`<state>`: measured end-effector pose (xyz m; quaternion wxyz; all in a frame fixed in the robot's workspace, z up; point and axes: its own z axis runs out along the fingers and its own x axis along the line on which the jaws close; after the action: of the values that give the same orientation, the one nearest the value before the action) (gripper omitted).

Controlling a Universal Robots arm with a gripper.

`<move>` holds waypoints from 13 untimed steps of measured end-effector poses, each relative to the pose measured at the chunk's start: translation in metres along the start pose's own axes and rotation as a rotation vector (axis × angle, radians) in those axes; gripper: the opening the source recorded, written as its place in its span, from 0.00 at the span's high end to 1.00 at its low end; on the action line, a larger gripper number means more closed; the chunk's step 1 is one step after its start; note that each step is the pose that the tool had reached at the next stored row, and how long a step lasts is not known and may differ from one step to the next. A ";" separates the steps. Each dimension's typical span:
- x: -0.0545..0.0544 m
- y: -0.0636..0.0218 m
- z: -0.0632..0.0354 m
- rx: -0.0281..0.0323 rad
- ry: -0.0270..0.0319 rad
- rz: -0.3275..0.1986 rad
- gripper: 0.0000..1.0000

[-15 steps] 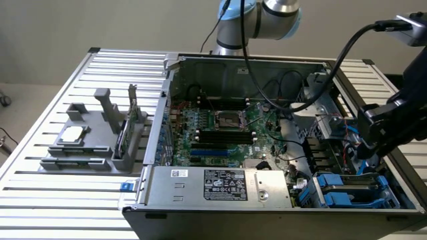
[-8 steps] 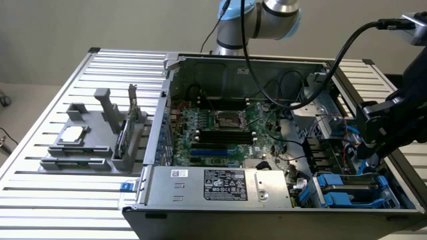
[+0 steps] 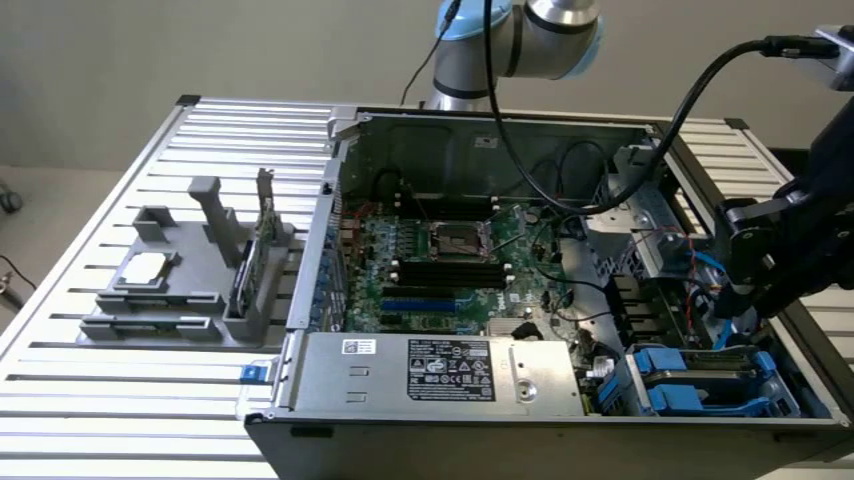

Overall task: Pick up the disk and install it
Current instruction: 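Insert the first disk wire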

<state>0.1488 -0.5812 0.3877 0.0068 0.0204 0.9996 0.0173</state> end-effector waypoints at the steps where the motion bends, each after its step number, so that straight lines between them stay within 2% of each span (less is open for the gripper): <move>1: -0.001 0.0001 0.0000 0.0003 -0.0002 0.007 0.69; 5: -0.002 0.0003 0.0002 0.0013 -0.0013 0.038 0.69; 13: -0.003 0.0004 0.0002 0.0028 -0.0049 0.144 0.69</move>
<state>0.1515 -0.5809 0.3875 0.0080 0.0921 0.9956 0.0163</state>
